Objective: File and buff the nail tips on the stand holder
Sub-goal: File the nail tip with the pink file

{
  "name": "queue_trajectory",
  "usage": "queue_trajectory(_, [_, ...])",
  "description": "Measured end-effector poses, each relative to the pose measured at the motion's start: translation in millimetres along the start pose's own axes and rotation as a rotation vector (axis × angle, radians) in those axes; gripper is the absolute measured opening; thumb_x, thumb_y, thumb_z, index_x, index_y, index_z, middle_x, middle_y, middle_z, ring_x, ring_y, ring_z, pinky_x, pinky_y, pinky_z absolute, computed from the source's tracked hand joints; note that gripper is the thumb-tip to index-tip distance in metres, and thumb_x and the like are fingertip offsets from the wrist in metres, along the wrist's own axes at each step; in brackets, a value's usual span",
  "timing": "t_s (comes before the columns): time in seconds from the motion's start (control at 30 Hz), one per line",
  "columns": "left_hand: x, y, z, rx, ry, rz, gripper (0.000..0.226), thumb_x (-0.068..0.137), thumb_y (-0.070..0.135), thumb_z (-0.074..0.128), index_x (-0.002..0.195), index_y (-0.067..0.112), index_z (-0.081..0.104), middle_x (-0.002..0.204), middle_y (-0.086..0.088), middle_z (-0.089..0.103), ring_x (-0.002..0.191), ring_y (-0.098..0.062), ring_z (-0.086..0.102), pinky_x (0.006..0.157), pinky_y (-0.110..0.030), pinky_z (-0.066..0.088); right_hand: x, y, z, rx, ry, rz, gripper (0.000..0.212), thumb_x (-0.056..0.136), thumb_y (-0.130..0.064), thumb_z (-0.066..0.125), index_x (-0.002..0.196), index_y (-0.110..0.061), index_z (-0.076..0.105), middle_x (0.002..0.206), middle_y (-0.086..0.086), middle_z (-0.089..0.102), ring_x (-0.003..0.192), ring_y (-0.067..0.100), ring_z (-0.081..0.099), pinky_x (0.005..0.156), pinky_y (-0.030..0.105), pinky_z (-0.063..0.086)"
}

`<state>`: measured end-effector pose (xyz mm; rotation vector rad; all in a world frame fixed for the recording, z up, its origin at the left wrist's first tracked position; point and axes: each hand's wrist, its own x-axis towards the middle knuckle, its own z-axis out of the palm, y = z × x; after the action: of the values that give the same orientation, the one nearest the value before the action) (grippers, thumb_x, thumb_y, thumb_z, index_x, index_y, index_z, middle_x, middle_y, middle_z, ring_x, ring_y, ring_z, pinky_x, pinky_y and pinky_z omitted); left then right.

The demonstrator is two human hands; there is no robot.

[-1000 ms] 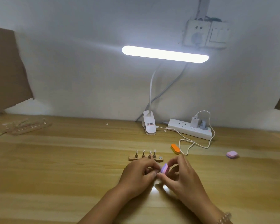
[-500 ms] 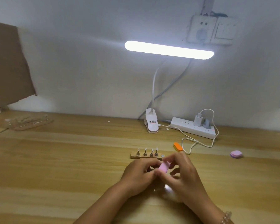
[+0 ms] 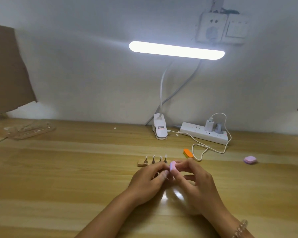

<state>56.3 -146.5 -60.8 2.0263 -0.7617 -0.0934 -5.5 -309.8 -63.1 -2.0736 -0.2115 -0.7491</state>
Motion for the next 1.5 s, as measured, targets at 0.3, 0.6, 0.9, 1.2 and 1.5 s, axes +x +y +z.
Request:
queue_trajectory(0.3, [1.5, -1.4, 0.2, 0.051, -0.006, -0.010, 0.021, 0.094, 0.036, 0.045, 0.085, 0.052, 0.054, 0.084, 0.026, 0.063, 0.082, 0.000, 0.059, 0.084, -0.039, 0.049, 0.7, 0.6, -0.7, -0.171, 0.040, -0.022, 0.032, 0.073, -0.022, 0.084, 0.090, -0.030, 0.058, 0.091, -0.017, 0.062, 0.086, 0.005, 0.062, 0.063, 0.016, 0.051])
queue_trajectory(0.6, [2.0, -1.3, 0.4, 0.037, 0.002, -0.009, 0.016, 0.091, 0.038, 0.042, 0.086, 0.044, 0.056, 0.086, 0.019, 0.064, 0.087, -0.009, 0.061, 0.086, -0.045, 0.050, -0.8, -0.2, -0.2, -0.177, 0.002, -0.042, 0.034, 0.072, -0.025, 0.085, 0.088, -0.028, 0.056, 0.090, -0.017, 0.061, 0.085, 0.007, 0.061, 0.062, 0.014, 0.047])
queue_trajectory(0.9, [1.5, -0.4, 1.1, 0.003, 0.025, -0.007, 0.014, 0.090, 0.041, 0.046, 0.084, 0.042, 0.059, 0.086, 0.017, 0.069, 0.089, -0.011, 0.065, 0.087, -0.044, 0.051, 1.7, 4.3, -0.7, -0.086, 0.038, 0.022, 0.031, 0.072, -0.021, 0.085, 0.087, -0.024, 0.058, 0.087, -0.011, 0.063, 0.085, 0.004, 0.063, 0.064, 0.012, 0.051])
queue_trajectory(1.2, [1.4, -3.3, 0.4, 0.109, -0.005, 0.013, 0.012, 0.099, 0.035, 0.051, 0.095, 0.034, 0.062, 0.088, 0.019, 0.068, 0.084, -0.004, 0.062, 0.081, -0.036, 0.049, 2.2, 0.3, -0.2, -0.113, 0.040, 0.003, 0.031, 0.073, -0.018, 0.085, 0.089, -0.023, 0.059, 0.088, -0.011, 0.064, 0.083, 0.004, 0.066, 0.066, 0.024, 0.056])
queue_trajectory(1.5, [0.5, 0.1, -0.2, 0.093, 0.002, 0.016, 0.017, 0.095, 0.037, 0.048, 0.094, 0.032, 0.063, 0.087, 0.014, 0.066, 0.083, -0.008, 0.060, 0.080, -0.039, 0.049, -0.4, -3.5, 1.0, -0.174, 0.024, -0.074, 0.029, 0.074, -0.016, 0.084, 0.082, -0.024, 0.058, 0.086, -0.013, 0.061, 0.082, 0.007, 0.064, 0.063, 0.026, 0.054])
